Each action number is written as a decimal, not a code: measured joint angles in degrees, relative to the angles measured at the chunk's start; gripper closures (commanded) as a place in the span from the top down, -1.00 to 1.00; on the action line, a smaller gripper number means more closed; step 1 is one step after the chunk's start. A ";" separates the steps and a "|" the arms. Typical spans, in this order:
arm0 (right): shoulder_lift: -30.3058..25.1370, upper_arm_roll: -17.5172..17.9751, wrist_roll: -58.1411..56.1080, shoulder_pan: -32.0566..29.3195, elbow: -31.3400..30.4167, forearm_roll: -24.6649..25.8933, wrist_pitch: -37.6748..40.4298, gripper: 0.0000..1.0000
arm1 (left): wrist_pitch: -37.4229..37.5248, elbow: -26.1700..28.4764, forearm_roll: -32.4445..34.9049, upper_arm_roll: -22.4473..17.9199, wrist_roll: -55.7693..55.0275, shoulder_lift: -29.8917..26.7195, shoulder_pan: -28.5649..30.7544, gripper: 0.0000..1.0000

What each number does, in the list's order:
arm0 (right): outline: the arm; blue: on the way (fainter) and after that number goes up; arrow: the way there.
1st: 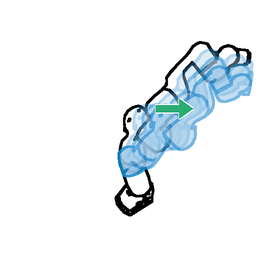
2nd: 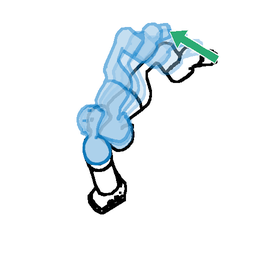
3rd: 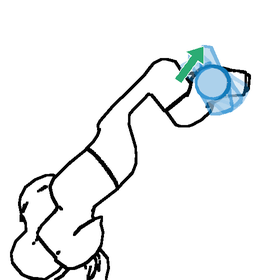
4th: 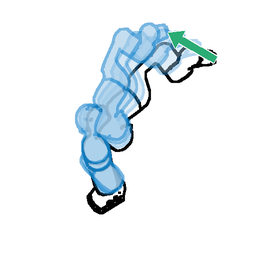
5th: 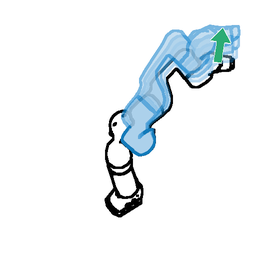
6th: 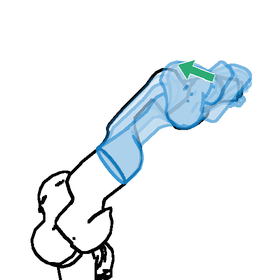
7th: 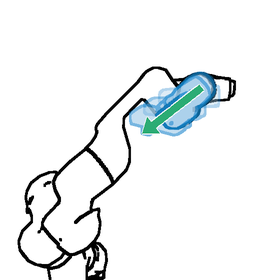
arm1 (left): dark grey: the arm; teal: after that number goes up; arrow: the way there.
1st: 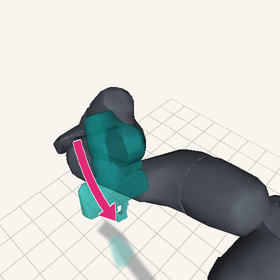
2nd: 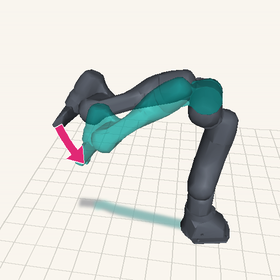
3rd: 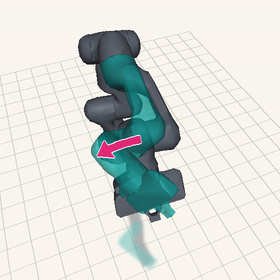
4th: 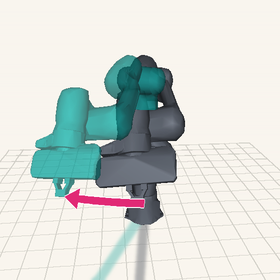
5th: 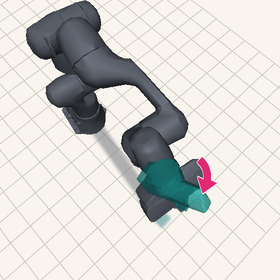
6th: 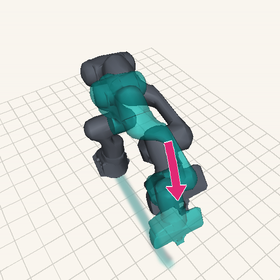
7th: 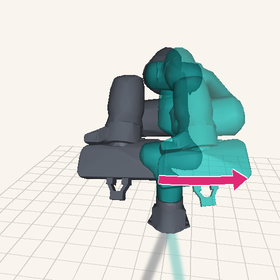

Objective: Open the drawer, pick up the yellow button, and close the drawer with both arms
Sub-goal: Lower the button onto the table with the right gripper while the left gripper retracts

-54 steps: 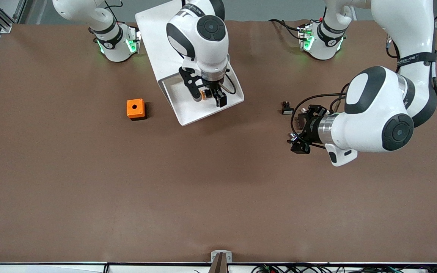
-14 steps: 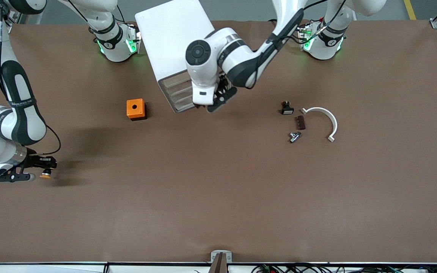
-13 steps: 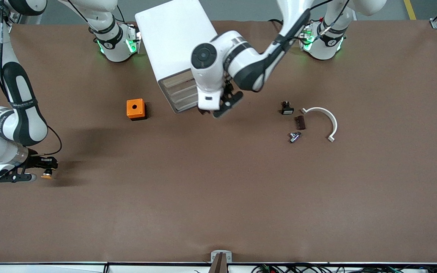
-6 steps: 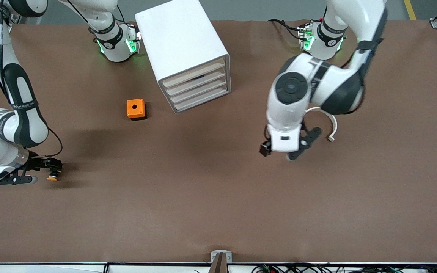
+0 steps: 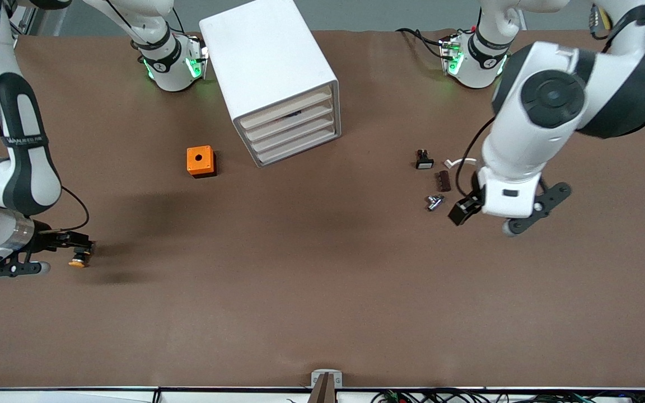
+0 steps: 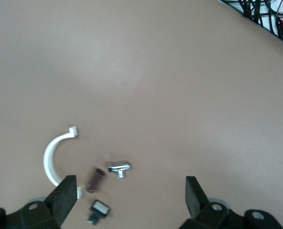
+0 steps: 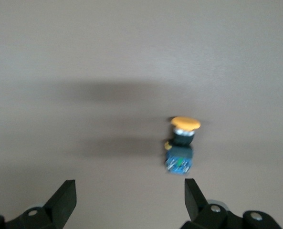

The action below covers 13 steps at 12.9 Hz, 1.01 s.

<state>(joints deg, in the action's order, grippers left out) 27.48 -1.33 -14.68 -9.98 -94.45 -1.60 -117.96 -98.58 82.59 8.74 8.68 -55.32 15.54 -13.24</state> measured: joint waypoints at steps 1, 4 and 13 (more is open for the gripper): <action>-2.04 0.00 1.35 1.09 1.64 0.00 4.59 1.00 | 1.15 0.03 -1.11 -0.02 3.48 -1.56 1.97 1.00; -7.94 0.04 6.59 3.04 5.21 0.00 14.68 1.00 | 4.77 1.16 -2.87 -0.12 15.53 -5.98 7.41 1.00; -18.25 -0.04 12.98 6.74 5.42 0.68 23.14 1.00 | 16.34 10.01 -7.30 -1.87 45.62 -21.89 14.99 1.00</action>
<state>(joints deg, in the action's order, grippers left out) 9.23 -1.37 -1.70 -3.24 -89.02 -0.92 -94.83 -82.24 92.60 1.43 6.81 -9.69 -6.35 1.74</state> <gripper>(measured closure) 0.000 0.000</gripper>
